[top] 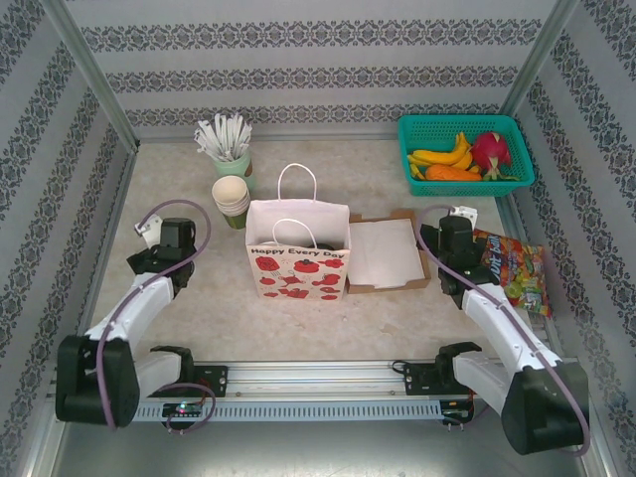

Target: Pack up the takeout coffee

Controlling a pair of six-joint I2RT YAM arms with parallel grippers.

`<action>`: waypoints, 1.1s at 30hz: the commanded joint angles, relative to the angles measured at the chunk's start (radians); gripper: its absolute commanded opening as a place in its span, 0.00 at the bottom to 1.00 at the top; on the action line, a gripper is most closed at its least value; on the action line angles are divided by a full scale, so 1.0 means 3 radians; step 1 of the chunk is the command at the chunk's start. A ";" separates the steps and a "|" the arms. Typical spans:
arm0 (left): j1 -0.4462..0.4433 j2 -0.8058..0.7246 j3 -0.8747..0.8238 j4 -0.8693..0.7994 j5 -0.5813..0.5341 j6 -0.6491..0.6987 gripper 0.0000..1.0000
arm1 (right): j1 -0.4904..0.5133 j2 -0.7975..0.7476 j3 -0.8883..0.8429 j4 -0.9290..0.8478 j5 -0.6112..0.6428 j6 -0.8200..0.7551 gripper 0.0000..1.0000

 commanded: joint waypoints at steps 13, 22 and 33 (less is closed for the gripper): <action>0.0388 0.0689 -0.0361 0.2309 0.2179 0.1030 1.00 | -0.0133 0.0360 -0.0275 0.0772 -0.0406 -0.0288 0.98; 0.0343 0.1006 -0.0222 0.2520 0.2350 0.1160 1.00 | -0.0211 0.0706 -0.0288 0.1268 -0.0833 -0.0590 0.98; 0.0122 0.1314 -0.0470 0.3266 0.2420 0.1436 0.99 | -0.0275 0.1019 -0.0212 0.1726 -0.1231 -0.0871 0.98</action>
